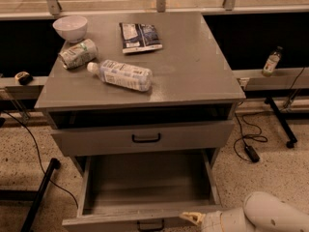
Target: Close middle drawer
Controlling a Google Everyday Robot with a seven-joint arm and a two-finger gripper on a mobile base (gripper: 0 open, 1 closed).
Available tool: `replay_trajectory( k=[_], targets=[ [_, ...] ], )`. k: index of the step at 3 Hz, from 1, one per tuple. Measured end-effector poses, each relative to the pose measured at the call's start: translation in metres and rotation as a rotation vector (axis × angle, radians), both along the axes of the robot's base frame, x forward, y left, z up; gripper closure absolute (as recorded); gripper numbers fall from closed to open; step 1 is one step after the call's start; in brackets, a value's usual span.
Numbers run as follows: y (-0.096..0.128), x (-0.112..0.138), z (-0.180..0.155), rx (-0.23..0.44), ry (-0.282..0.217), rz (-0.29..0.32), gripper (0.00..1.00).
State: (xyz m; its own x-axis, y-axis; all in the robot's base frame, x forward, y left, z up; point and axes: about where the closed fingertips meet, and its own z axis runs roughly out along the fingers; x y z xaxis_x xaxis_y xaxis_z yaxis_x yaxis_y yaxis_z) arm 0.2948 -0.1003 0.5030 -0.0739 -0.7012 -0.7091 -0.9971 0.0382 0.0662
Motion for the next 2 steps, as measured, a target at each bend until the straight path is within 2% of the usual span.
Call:
replay_trajectory(
  k=[1,2],
  targets=[
    [0.0,0.005,-0.023,0.075,0.0,-0.046,0.41],
    [0.0,0.008,-0.039,0.119,0.016,-0.084,0.72]
  ],
)
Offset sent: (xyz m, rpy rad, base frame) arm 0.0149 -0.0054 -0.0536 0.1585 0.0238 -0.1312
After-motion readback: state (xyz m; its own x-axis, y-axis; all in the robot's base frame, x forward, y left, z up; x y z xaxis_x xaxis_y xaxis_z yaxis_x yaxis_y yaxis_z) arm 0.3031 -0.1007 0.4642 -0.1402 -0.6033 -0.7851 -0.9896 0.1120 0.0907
